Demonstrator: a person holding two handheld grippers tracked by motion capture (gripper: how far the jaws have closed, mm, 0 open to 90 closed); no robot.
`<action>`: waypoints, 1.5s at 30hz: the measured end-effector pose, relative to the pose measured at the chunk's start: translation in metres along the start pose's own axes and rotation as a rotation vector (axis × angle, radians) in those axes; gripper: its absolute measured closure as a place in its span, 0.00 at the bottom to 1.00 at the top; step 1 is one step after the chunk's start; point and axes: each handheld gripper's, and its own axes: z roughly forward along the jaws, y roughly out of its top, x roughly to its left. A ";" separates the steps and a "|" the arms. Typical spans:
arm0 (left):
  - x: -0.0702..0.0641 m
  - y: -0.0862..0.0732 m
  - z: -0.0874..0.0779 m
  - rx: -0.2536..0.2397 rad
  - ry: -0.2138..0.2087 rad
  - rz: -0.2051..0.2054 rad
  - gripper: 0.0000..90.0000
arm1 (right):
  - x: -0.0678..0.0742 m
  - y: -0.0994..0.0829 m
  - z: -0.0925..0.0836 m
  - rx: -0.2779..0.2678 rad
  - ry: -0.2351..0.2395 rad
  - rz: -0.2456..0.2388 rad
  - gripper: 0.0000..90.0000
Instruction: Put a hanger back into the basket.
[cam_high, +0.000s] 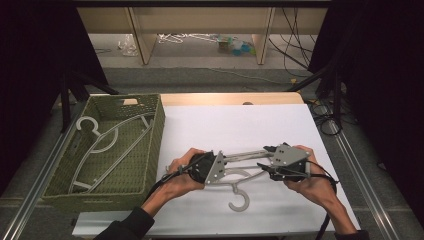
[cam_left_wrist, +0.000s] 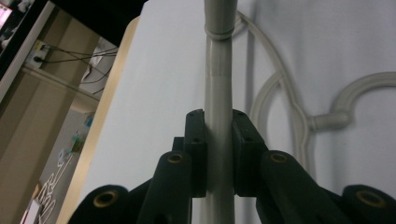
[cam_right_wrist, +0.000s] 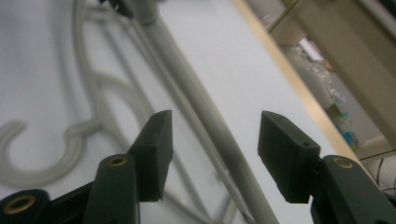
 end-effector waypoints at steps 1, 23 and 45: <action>0.000 0.000 0.000 0.000 0.000 0.000 0.88 | -0.001 0.001 -0.003 -0.017 -0.017 0.021 0.47; 0.064 -0.010 -0.087 -0.100 -0.054 -0.626 0.88 | 0.020 -0.003 -0.008 -0.147 0.065 0.243 0.38; 0.115 -0.047 -0.170 -0.220 -0.009 -0.827 0.88 | 0.037 -0.019 -0.002 -0.114 0.113 0.267 0.37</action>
